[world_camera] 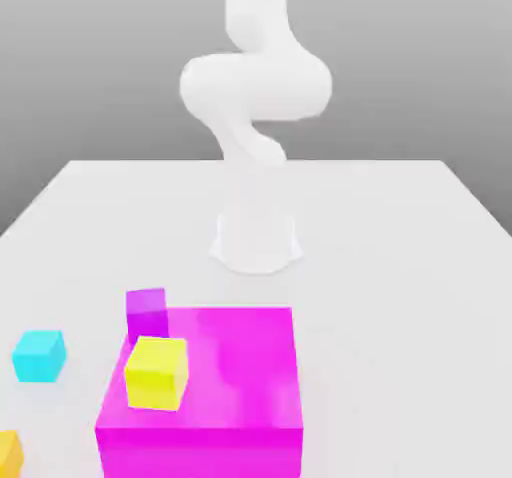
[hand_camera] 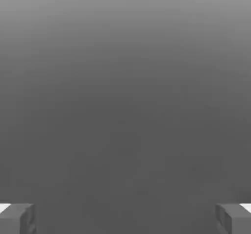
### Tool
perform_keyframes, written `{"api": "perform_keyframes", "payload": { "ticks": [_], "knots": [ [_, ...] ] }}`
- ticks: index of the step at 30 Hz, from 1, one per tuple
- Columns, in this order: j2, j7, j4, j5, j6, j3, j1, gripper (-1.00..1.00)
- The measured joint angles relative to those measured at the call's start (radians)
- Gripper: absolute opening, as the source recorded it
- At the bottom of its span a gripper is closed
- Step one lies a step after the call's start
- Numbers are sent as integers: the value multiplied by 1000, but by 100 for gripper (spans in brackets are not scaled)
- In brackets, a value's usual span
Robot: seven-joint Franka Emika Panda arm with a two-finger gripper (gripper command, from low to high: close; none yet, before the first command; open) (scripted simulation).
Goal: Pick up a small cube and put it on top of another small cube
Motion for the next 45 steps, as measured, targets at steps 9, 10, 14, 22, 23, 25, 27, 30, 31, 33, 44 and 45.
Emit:
{"api": "perform_keyframes", "payload": {
  "ticks": [9,10,14,22,23,25,27,30,31,33,44,45],
  "knots": [
    [333,271,48,-54,70,19,-161,0],
    [369,301,53,-59,77,18,-176,0],
    [515,416,74,-78,108,2,-225,0],
    [803,610,115,-64,173,-47,-318,0],
    [839,630,120,-56,181,-52,-325,0],
    [911,666,130,-34,198,-66,-338,0],
    [982,699,140,-7,214,-77,-356,0],
    [1089,741,156,43,238,-90,-387,0],
    [1125,753,161,62,245,-92,-398,0],
    [1197,761,175,83,284,-89,-412,0],
    [1277,759,193,96,343,-79,-424,-100],
    [1247,761,186,93,320,-82,-421,-100]
  ]
}}
